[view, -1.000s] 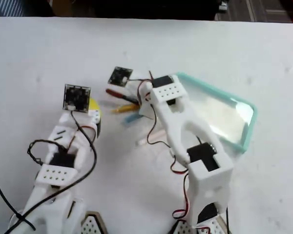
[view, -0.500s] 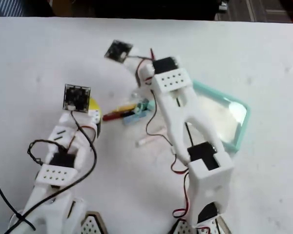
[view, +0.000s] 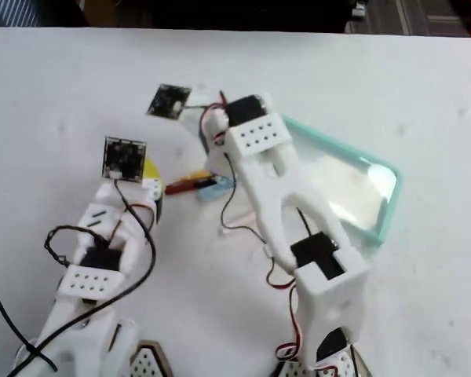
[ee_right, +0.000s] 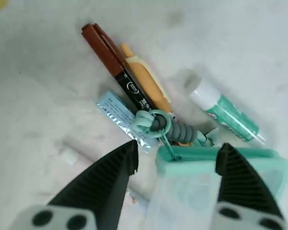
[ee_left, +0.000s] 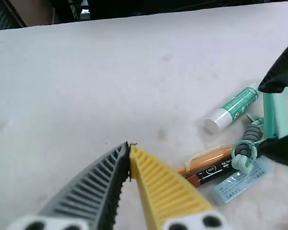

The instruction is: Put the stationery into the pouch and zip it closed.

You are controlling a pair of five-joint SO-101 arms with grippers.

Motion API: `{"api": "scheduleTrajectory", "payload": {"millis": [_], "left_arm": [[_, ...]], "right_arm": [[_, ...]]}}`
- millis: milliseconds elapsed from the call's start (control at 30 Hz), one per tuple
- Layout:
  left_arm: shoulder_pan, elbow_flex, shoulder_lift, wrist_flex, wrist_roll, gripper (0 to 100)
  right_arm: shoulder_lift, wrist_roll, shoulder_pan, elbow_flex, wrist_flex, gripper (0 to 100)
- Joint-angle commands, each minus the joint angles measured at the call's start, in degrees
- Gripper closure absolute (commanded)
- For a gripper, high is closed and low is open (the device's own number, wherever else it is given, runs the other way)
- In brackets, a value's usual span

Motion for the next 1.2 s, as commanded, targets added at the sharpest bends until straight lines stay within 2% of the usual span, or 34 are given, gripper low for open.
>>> {"api": "scheduleTrajectory", "payload": {"millis": [0,167,267,567,833,900,1000,1100,1167], "left_arm": [[0.4,-0.4,0.0,-1.3,0.0,98],[0.4,-0.4,0.0,-1.5,0.0,98],[0.4,-0.4,0.0,-1.6,0.0,98],[0.5,-0.4,0.1,-1.4,0.0,98],[0.5,-0.4,0.1,-1.8,0.0,98],[0.5,-0.4,0.1,-1.8,0.0,98],[0.5,-0.4,0.1,-1.8,0.0,98],[0.5,-0.4,0.1,-1.8,0.0,98],[0.5,-0.4,0.1,-1.8,0.0,98]], "right_arm": [[-0.5,3.2,-0.7,4.2,-5.2,72.1],[-0.6,8.1,1.5,9.1,-6.5,76.9],[-0.5,8.1,2.6,10.5,-7.3,77.2],[0.7,7.7,2.4,15.9,-18.3,77.2],[5.0,8.1,1.5,15.1,-20.7,77.6],[5.1,8.2,1.5,14.8,-21.1,81.2],[4.9,8.0,1.7,14.8,-23.1,98.5],[4.4,7.8,2.7,14.8,-23.3,95.3],[3.6,7.7,3.0,14.7,-23.4,98.8]]}}
